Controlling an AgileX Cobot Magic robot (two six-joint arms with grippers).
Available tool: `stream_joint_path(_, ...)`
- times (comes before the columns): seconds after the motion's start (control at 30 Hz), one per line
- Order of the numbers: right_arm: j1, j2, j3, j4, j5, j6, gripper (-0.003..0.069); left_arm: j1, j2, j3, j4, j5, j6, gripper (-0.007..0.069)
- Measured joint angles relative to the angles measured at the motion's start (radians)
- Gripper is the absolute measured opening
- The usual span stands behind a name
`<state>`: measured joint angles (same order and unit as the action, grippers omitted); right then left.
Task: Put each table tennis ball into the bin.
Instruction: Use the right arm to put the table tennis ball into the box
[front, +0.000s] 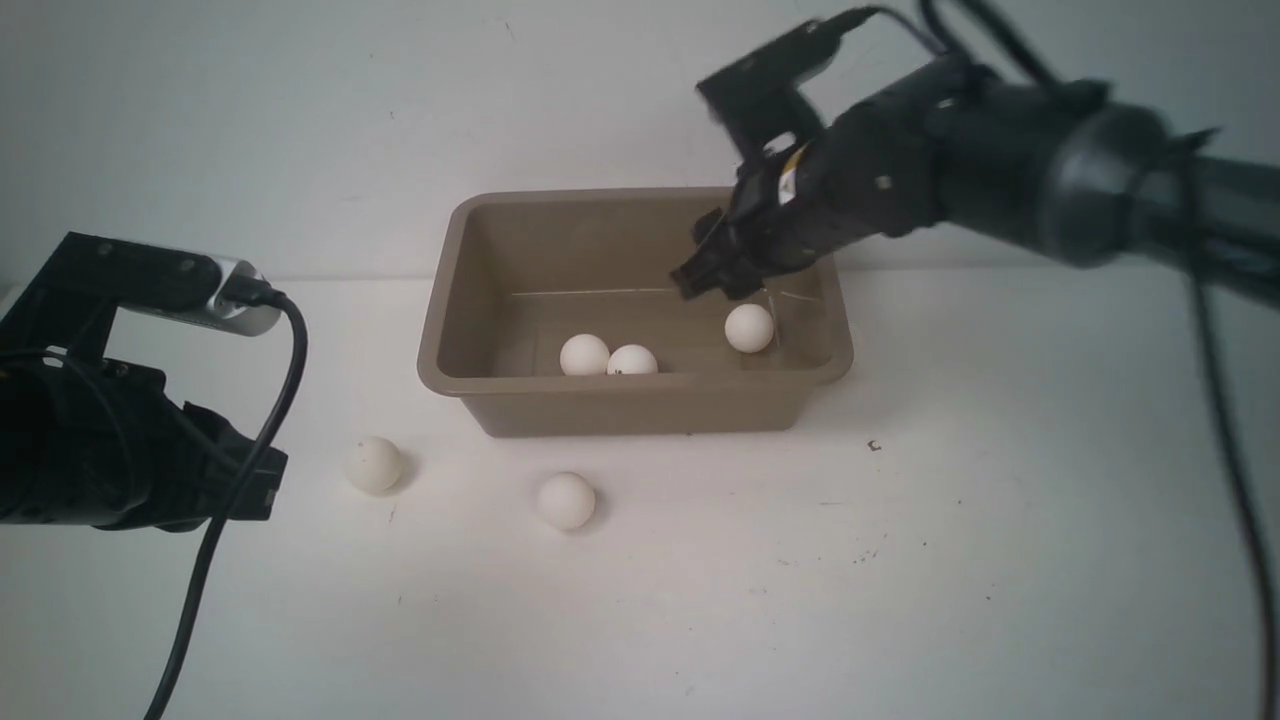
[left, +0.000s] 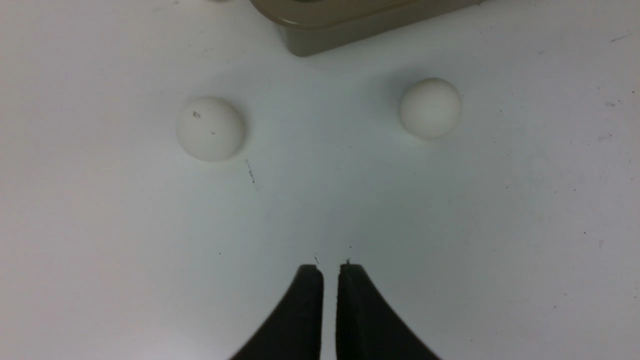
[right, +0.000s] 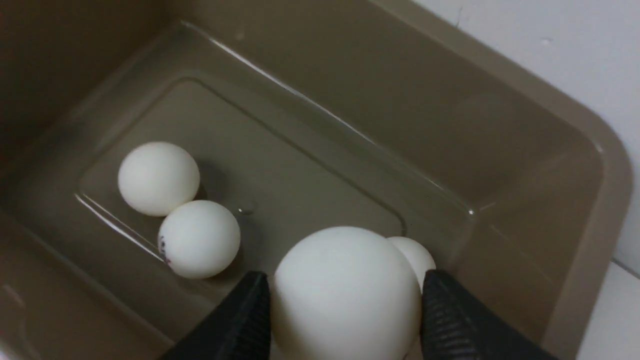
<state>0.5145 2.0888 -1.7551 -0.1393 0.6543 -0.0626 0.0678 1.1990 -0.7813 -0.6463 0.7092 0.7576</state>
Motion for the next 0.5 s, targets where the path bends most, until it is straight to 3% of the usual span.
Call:
stream_joint_path(0.2,0.000,0.146,-0.168,0.000,0.090,-0.031,0.0353,0.000,0.000,0.000,0.000,0.000,0.000,0.0031)
stream_joint_path(0.5,-0.001,0.159,-0.210,0.008,0.115,-0.036,0.0388,0.000,0.000,0.000,0.000,0.003,0.000,0.0031)
